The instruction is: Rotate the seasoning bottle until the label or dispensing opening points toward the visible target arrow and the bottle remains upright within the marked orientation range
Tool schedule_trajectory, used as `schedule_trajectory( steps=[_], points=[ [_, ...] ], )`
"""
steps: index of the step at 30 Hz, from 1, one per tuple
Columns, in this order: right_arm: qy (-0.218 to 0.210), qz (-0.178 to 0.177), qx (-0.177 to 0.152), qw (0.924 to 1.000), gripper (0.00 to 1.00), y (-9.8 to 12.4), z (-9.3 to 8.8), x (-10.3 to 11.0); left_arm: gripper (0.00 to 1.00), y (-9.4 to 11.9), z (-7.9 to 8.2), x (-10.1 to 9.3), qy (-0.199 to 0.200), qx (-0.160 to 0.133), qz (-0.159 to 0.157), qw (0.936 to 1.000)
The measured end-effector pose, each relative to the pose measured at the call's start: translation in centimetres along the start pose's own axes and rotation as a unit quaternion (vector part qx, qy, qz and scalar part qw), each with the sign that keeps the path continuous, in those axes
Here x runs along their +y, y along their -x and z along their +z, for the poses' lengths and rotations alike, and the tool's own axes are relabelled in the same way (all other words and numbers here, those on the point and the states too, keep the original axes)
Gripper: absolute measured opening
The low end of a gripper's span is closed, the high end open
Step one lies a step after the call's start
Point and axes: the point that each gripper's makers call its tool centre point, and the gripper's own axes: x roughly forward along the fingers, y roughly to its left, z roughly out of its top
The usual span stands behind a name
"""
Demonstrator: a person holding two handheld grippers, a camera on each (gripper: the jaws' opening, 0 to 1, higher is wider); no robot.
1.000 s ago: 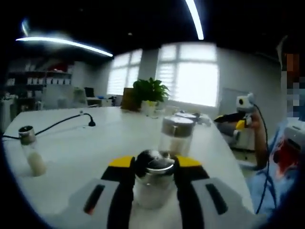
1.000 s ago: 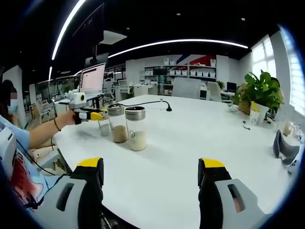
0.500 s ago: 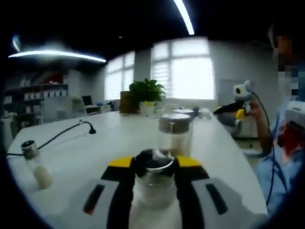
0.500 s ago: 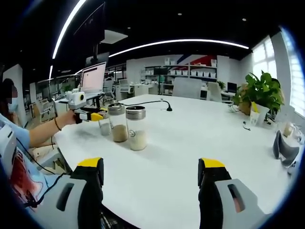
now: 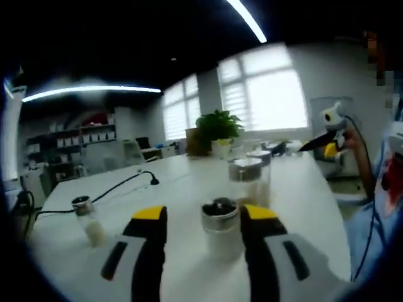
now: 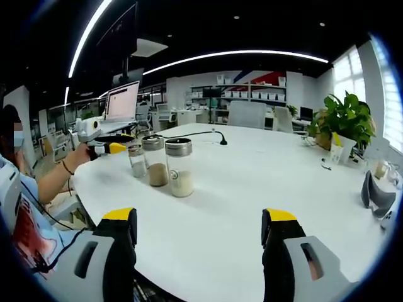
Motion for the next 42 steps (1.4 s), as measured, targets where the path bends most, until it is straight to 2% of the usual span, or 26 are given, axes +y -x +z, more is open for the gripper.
schedule_trajectory(
  steps=[2,4,7,8,11,12,15,17,20,22,23,26,28,33,38,42],
  points=[
    [0.002,0.001,0.001,1.0,0.83,0.0,0.0,0.1,0.5,1.5,0.6,0.3,-0.015,0.005,0.033,0.9993],
    [0.003,0.002,0.0,1.0,0.83,0.0,0.0,0.2,0.49,2.6,1.2,-0.1,-0.012,0.01,0.044,0.9989],
    [0.003,0.002,0.002,1.0,0.83,-0.1,-0.1,0.2,0.51,4.4,3.0,-0.6,0.0,-0.014,0.056,0.9983],
    [0.003,0.001,0.003,1.0,0.83,-0.1,-0.1,0.2,0.56,5.0,3.6,-0.8,0.005,-0.021,0.057,0.9981],
    [0.003,0.001,0.002,1.0,0.83,-0.1,-0.1,0.3,0.85,6.6,5.4,-2.0,0.016,-0.041,0.055,0.9975],
    [0.003,0.001,0.002,1.0,0.83,-0.1,-0.1,0.3,0.86,7.1,6.0,-2.4,0.015,-0.047,0.057,0.9971],
    [0.004,0.002,0.005,1.0,0.83,-0.2,-0.2,0.4,0.76,8.5,7.2,-2.7,0.01,-0.044,0.074,0.9962],
    [0.005,0.005,0.008,0.9999,0.83,-0.3,-0.3,0.5,0.78,9.3,7.6,-2.7,0.01,-0.046,0.089,0.9949],
    [0.008,0.007,0.008,0.9999,0.83,-0.3,-0.2,0.7,0.84,10.2,7.7,-2.4,0.018,-0.043,0.108,0.9931],
    [0.01,0.006,0.007,0.9999,0.83,-0.2,-0.2,0.7,0.94,10.6,7.3,-2.6,0.024,-0.028,0.11,0.9932],
    [0.009,0.006,0.007,0.9999,0.83,-0.2,-0.2,0.7,0.98,11.0,6.7,-2.5,0.032,-0.015,0.126,0.9914],
    [0.009,0.008,0.009,0.9999,0.83,-0.4,-0.3,0.8,1.0,12.0,5.8,-2.2,0.01,0.017,0.148,0.9888],
    [0.01,0.009,0.011,0.9998,0.83,-0.5,-0.4,0.9,1.0,12.3,5.9,-2.4,0.004,0.019,0.15,0.9885],
    [0.012,0.013,0.011,0.9998,0.83,-0.5,-0.4,1.2,1.0,12.6,6.0,-2.1,0.007,0.012,0.158,0.9873],
    [0.017,0.012,0.013,0.9997,0.83,-0.4,-0.4,1.3,0.99,11.9,5.2,-1.2,0.04,0.003,0.167,0.9851],
    [0.01,0.011,0.015,0.9998,0.83,-0.7,-0.7,1.1,1.0,10.6,5.7,-1.1,0.059,-0.024,0.156,0.9856]
  ],
)
